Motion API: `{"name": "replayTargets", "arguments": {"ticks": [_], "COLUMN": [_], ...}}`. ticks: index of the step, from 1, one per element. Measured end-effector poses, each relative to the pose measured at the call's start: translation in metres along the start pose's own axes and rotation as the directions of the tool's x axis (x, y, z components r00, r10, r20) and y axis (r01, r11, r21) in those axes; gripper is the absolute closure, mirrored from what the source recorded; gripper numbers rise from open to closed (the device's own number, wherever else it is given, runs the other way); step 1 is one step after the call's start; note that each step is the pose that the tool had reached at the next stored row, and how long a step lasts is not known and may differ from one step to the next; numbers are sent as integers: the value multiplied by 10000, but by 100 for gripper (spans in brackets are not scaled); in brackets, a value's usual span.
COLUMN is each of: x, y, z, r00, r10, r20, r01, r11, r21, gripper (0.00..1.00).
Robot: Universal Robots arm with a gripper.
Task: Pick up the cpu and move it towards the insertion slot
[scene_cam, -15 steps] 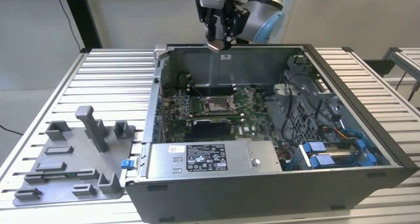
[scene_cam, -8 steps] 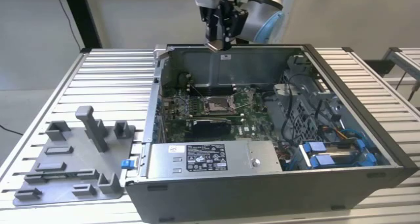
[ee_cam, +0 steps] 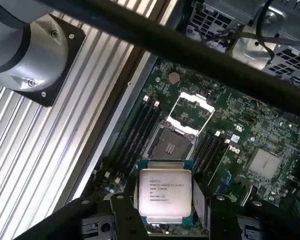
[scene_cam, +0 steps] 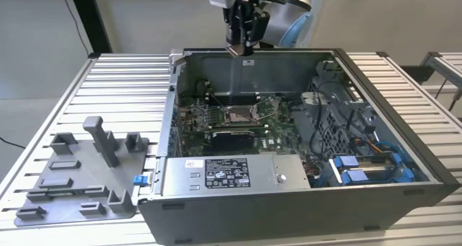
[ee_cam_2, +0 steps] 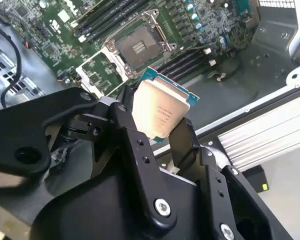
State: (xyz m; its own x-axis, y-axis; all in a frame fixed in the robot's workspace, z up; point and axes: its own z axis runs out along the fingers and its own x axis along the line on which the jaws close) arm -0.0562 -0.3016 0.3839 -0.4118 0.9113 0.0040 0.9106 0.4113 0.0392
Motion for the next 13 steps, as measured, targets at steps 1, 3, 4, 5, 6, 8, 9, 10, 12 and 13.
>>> {"name": "replayTargets", "arguments": {"ticks": [1,3,4,5,6,8,9,10,12,13], "x": [0,0,0,0,0,0,0,0,0,0], "y": [0,0,0,0,0,0,0,0,0,0], "z": [0,0,1,1,1,1,2,2,2,2], "r00": [9998,9986,9974,9960,9941,9895,9867,9838,9766,9724], "r10": [190,536,720,897,1087,1445,1621,1792,2147,2332], "r20": [7,21,28,35,42,56,63,69,83,90], "r01": [-190,-536,-720,-897,-1087,-1445,-1621,-1792,-2147,-2332], "r11": [9998,9986,9974,9960,9941,9895,9868,9838,9767,9724], "r21": [-1,-2,-4,-5,-7,-10,-12,-14,-18,-20], "gripper": [100,100,100,100,100,100,100,100,100,100]}}
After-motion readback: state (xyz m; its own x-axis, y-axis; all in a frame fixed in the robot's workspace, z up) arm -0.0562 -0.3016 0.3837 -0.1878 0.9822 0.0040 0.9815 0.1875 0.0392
